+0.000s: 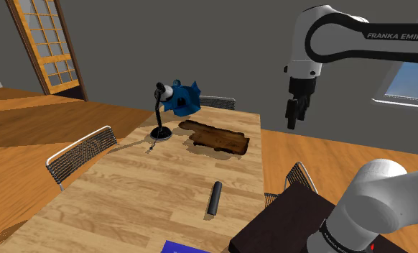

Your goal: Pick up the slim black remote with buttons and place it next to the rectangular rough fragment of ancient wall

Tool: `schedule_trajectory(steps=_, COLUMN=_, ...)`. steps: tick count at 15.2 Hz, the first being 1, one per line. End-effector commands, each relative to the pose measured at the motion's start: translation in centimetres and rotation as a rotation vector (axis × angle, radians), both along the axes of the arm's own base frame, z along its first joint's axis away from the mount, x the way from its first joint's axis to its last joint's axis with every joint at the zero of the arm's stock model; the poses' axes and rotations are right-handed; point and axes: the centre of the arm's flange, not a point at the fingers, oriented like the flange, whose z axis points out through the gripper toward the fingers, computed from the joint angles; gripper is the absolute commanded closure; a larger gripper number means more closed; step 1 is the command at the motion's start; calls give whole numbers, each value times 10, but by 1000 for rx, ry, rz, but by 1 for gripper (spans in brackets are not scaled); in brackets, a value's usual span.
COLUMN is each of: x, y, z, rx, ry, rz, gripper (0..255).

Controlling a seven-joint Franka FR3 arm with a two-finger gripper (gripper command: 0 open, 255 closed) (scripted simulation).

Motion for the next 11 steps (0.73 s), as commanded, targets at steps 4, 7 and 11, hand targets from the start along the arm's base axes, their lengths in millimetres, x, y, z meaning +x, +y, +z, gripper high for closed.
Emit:
schedule_trajectory(steps=4, x=-2, y=21, z=-33, rx=-14, ry=-29, rz=-81, gripper=0)
schedule_trajectory(steps=7, x=-1, y=42, z=-66, rx=-27, ry=-57, rz=-162, gripper=0)
schedule_trajectory(steps=11, x=4, y=69, z=-111, rx=-46, ry=-95, rz=-271, gripper=0)
